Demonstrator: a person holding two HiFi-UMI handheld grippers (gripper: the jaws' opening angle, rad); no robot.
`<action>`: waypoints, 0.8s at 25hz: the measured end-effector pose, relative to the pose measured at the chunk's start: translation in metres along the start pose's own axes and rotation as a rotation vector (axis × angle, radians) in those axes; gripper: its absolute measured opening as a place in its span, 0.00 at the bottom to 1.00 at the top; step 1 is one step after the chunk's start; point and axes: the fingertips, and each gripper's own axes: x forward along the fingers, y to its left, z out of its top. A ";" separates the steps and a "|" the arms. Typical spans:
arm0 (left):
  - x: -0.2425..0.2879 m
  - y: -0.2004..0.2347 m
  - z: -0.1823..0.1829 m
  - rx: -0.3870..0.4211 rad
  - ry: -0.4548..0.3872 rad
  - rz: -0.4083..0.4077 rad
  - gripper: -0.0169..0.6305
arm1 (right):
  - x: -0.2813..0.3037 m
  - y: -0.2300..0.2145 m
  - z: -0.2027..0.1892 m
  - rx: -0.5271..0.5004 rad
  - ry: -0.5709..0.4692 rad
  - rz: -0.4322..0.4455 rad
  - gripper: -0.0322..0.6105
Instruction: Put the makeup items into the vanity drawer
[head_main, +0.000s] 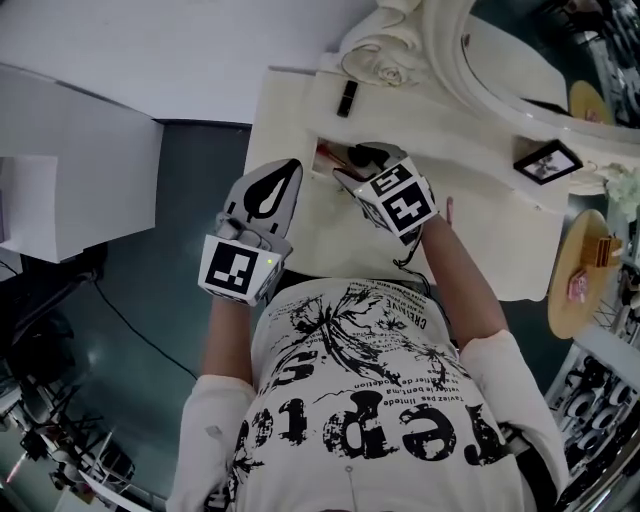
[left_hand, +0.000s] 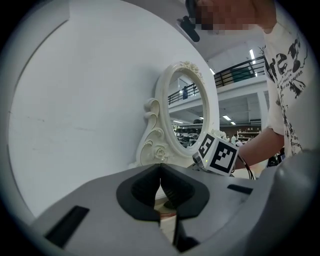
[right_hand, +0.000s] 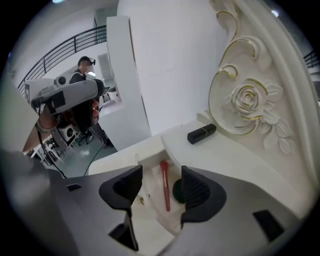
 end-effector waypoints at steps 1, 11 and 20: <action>0.004 -0.005 0.002 0.005 -0.005 -0.016 0.05 | -0.005 -0.003 -0.003 0.011 -0.004 -0.011 0.46; 0.065 -0.089 0.015 0.049 -0.011 -0.237 0.05 | -0.078 -0.060 -0.078 0.184 0.002 -0.185 0.46; 0.111 -0.170 0.007 0.053 0.022 -0.404 0.05 | -0.132 -0.094 -0.175 0.351 0.055 -0.314 0.44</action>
